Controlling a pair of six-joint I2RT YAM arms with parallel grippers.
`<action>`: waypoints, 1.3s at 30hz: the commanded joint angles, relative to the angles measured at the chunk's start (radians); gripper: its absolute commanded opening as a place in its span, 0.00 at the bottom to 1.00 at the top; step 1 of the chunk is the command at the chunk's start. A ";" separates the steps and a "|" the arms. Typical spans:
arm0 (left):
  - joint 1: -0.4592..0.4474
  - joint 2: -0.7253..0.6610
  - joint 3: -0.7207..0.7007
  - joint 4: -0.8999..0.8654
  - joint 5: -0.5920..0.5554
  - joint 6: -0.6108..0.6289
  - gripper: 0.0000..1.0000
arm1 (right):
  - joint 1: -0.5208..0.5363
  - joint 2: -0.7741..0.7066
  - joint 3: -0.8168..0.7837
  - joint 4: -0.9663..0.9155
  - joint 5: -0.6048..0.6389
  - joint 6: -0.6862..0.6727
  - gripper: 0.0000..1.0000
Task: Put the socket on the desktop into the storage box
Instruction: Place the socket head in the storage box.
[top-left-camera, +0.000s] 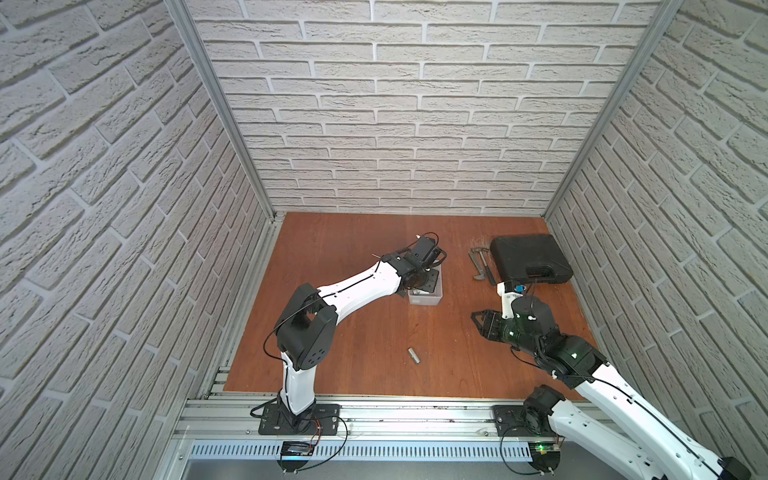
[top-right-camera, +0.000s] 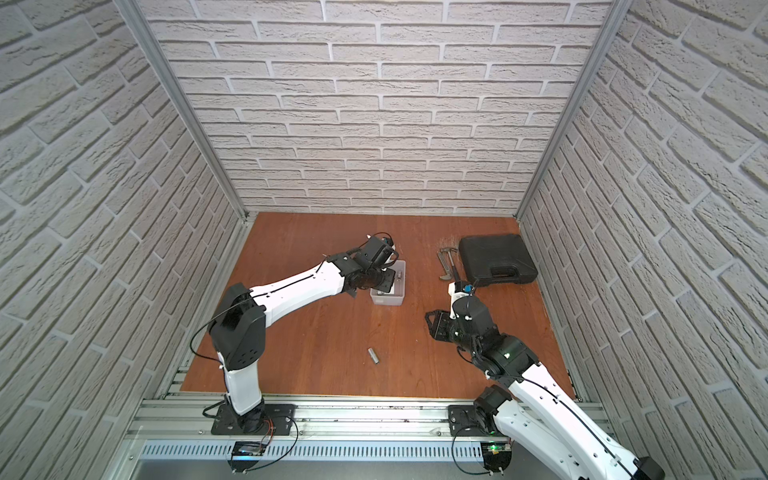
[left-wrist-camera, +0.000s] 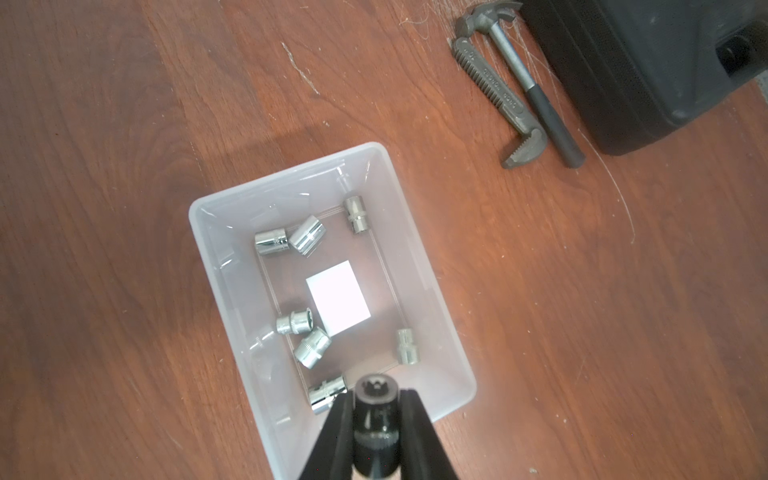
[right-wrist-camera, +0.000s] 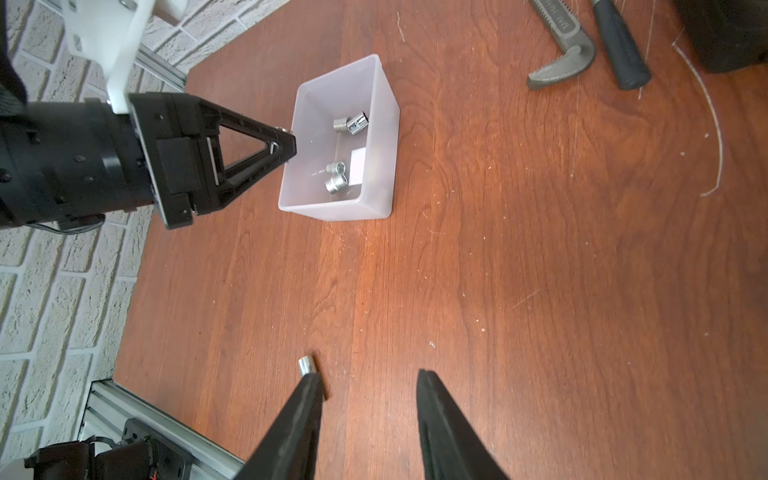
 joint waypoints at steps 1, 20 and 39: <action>0.013 0.035 0.013 0.024 -0.005 0.023 0.00 | 0.000 0.010 -0.008 0.027 0.029 -0.017 0.43; 0.083 0.165 0.088 0.075 0.053 0.018 0.00 | -0.001 0.145 -0.008 0.110 0.009 -0.031 0.43; 0.097 0.189 0.087 0.098 0.063 0.011 0.00 | 0.000 0.170 -0.046 0.144 0.003 -0.031 0.43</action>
